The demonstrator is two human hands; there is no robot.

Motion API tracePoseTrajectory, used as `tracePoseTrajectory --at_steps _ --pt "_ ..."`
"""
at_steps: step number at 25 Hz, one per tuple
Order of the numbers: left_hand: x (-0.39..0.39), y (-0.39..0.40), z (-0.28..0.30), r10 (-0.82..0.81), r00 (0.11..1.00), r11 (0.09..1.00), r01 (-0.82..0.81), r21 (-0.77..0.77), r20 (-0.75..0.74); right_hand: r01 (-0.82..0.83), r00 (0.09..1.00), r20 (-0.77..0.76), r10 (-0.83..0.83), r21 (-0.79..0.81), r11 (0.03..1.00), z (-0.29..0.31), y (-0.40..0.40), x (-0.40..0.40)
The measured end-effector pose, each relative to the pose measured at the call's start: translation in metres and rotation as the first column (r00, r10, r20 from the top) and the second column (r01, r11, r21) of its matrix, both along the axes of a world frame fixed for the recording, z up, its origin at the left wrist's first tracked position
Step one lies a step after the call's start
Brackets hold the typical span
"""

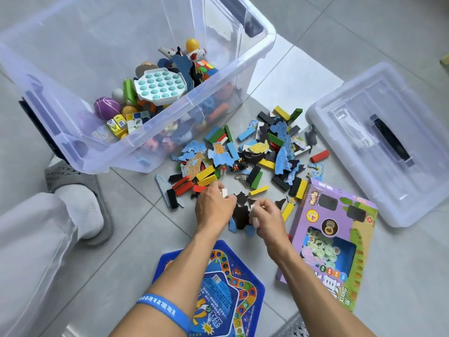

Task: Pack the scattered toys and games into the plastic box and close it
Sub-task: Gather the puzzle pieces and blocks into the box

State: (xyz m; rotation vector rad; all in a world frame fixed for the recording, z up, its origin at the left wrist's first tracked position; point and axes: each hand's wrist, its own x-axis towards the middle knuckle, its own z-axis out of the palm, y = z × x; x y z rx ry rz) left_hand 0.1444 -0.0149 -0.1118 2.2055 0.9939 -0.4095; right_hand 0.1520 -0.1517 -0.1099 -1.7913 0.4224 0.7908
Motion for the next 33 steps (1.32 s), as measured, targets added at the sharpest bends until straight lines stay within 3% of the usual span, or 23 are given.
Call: tracePoseTrajectory --at_steps 2,3,5,6,7,8,10,11,13,15,17,19,20,21,23,24,25,26,27,28,29,31,33 --pt "-0.008 0.005 -0.002 0.315 0.948 0.908 -0.289 -0.303 0.042 0.228 0.949 -0.28 -0.146 0.286 0.931 0.003 -0.008 0.005" --pt "-0.014 0.011 -0.001 0.486 0.873 0.771 -0.416 -0.482 0.024 0.284 0.925 -0.345 -0.159 0.35 0.893 0.007 -0.01 0.009" --pt "-0.029 0.02 0.004 0.705 0.695 0.353 -0.518 -0.779 -0.143 0.27 0.939 -0.298 -0.173 0.325 0.906 0.011 -0.011 0.016" --pt "-0.036 0.025 0.008 0.743 0.628 0.168 -0.509 -0.845 -0.231 0.185 0.972 -0.179 -0.15 0.204 0.961 0.009 -0.008 0.021" --pt "-0.043 0.032 0.011 0.765 0.58 0.063 -0.502 -0.863 -0.281 0.05 0.999 -0.01 -0.05 -0.013 0.999 0.006 -0.006 0.025" --pt "-0.05 0.039 0.012 0.789 0.537 0.022 -0.511 -0.859 -0.299 -0.095 0.977 0.157 0.146 -0.295 0.951 0.003 -0.004 0.029" --pt "-0.062 0.057 0.007 0.835 0.486 0.097 -0.591 -0.801 -0.257 -0.276 0.766 0.235 0.599 -0.721 0.636 -0.004 0.0 0.035" --pt "-0.067 0.068 0.004 0.847 0.495 0.211 -0.648 -0.732 -0.194 -0.324 0.659 0.209 0.723 -0.788 0.523 -0.007 0.003 0.036" --pt "-0.072 0.09 -0.001 0.789 0.613 0.525 -0.709 -0.47 -0.043 -0.378 0.564 0.174 0.808 -0.815 0.439 -0.012 0.005 0.037" --pt "-0.068 0.105 -0.001 0.617 0.785 0.78 -0.603 -0.168 0.046 -0.35 0.579 0.202 0.79 -0.814 0.464 -0.013 0.007 0.039" --pt "-0.059 0.109 0.002 0.413 0.909 0.91 -0.414 0.022 0.053 -0.336 0.652 0.234 0.721 -0.763 0.552 -0.012 0.004 0.037" --pt "-0.052 0.108 0.0 0.272 0.962 0.959 -0.27 0.089 -0.004 -0.187 0.888 0.274 0.369 -0.517 0.835 -0.004 -0.002 0.038" --pt "-0.05 0.107 -0.003 0.236 0.972 0.967 -0.233 0.106 -0.021 -0.015 0.966 0.237 0.103 -0.347 0.938 0.003 -0.006 0.037" --pt "-0.05 0.106 -0.004 0.232 0.972 0.968 -0.227 0.11 -0.035 0.163 0.976 0.178 -0.126 -0.215 0.963 0.011 -0.013 0.036" --pt "-0.051 0.1 -0.006 0.335 0.942 0.942 -0.333 0.045 -0.034 0.4 0.917 0.036 -0.398 -0.061 0.915 0.025 -0.034 0.031" --pt "-0.052 0.098 -0.007 0.492 0.87 0.866 -0.491 -0.096 -0.011 0.486 0.873 -0.065 -0.484 0.026 0.873 0.03 -0.044 0.024" --pt "-0.054 0.097 -0.005 0.663 0.747 0.699 -0.636 -0.326 -0.036 0.572 0.816 -0.189 -0.546 0.128 0.81 0.033 -0.05 0.013" --pt "-0.057 0.096 -0.001 0.769 0.626 0.467 -0.685 -0.558 -0.125 0.638 0.764 -0.309 -0.567 0.225 0.737 0.035 -0.055 0.001" --pt "-0.062 0.092 0.003 0.8 0.553 0.257 -0.664 -0.702 -0.23 0.683 0.722 -0.404 -0.562 0.286 0.672 0.036 -0.059 -0.01" --pt "-0.066 0.087 0.01 0.792 0.53 0.125 -0.626 -0.77 -0.303 0.707 0.697 -0.463 -0.547 0.316 0.633 0.036 -0.06 -0.019" --pt "-0.07 0.082 0.015 0.78 0.524 0.05 -0.595 -0.802 -0.341 0.718 0.683 -0.501 -0.532 0.325 0.616 0.035 -0.06 -0.027" --pt "-0.074 0.076 0.025 0.775 0.535 0.022 -0.556 -0.831 -0.337 0.693 0.698 -0.503 -0.51 0.296 0.657 0.032 -0.056 -0.035" --pt "-0.071 0.072 0.029 0.78 0.545 0.039 -0.531 -0.847 -0.306 0.439 0.868 -0.294 -0.401 0.076 0.895 0.027 -0.052 -0.04"
